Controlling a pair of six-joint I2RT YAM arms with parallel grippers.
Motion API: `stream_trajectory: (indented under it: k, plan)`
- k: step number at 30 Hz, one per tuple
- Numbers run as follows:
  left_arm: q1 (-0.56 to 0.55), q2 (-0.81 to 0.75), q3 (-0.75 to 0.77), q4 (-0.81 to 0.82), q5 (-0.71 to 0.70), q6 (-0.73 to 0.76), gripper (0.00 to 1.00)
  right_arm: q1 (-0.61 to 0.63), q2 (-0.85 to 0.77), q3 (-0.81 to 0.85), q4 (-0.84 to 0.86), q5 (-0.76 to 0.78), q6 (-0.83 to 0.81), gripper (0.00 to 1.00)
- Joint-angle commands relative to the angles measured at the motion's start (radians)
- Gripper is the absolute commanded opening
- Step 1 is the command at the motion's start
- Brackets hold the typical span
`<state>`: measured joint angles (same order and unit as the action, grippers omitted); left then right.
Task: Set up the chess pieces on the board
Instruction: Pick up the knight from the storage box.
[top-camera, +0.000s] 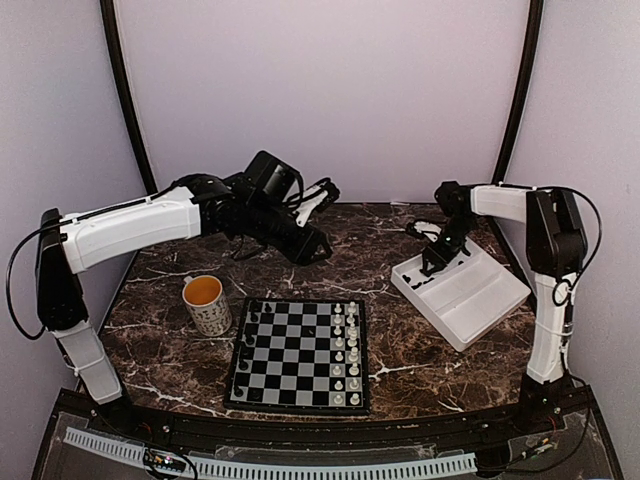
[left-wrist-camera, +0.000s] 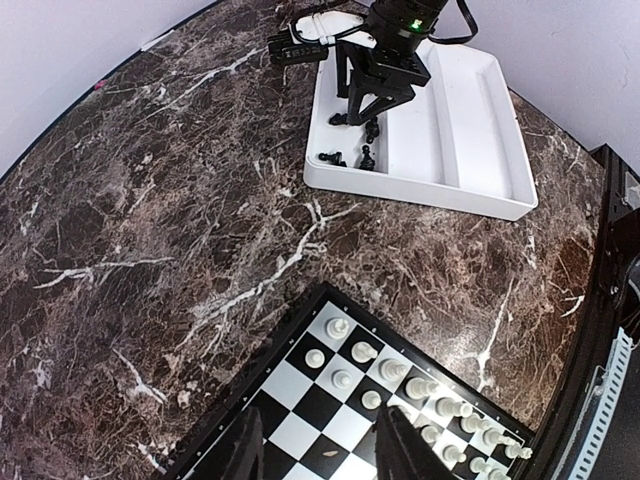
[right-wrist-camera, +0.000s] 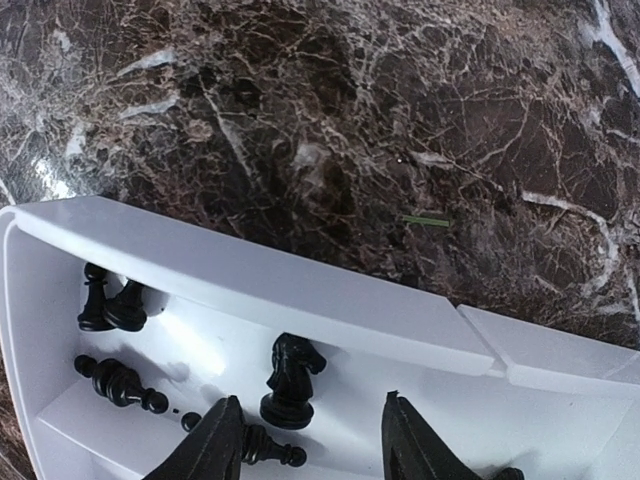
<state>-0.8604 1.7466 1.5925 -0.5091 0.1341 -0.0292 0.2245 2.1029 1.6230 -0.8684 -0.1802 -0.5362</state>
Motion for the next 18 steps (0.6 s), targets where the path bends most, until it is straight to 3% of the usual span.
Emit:
stream_trajectory:
  k: [1,13,18]
  plan:
    - [-0.002,0.008,0.006,0.014,0.000,0.023,0.41,-0.001,0.038,0.048,-0.031,0.004,0.020,0.46]
    - [-0.003,0.032,0.024,0.002,-0.004,0.023,0.41,0.000,0.067,0.061,-0.096,0.018,0.008,0.40]
    - [-0.003,0.034,0.019,0.010,-0.003,0.023,0.41,0.000,0.080,0.068,-0.110,0.012,0.007,0.23]
